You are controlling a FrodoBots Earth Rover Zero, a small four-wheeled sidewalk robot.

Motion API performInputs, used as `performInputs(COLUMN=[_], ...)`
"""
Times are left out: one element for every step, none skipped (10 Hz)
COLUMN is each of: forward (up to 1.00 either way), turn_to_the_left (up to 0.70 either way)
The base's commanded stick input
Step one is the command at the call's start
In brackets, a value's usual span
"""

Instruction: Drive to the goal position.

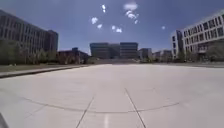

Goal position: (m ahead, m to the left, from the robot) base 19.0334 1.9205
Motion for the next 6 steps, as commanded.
performInputs(forward=[0.50,0.50,0.50,0.50,0.50,0.50], turn_to_the_left=[0.00,0.00,0.00,0.00,-0.04,-0.37])
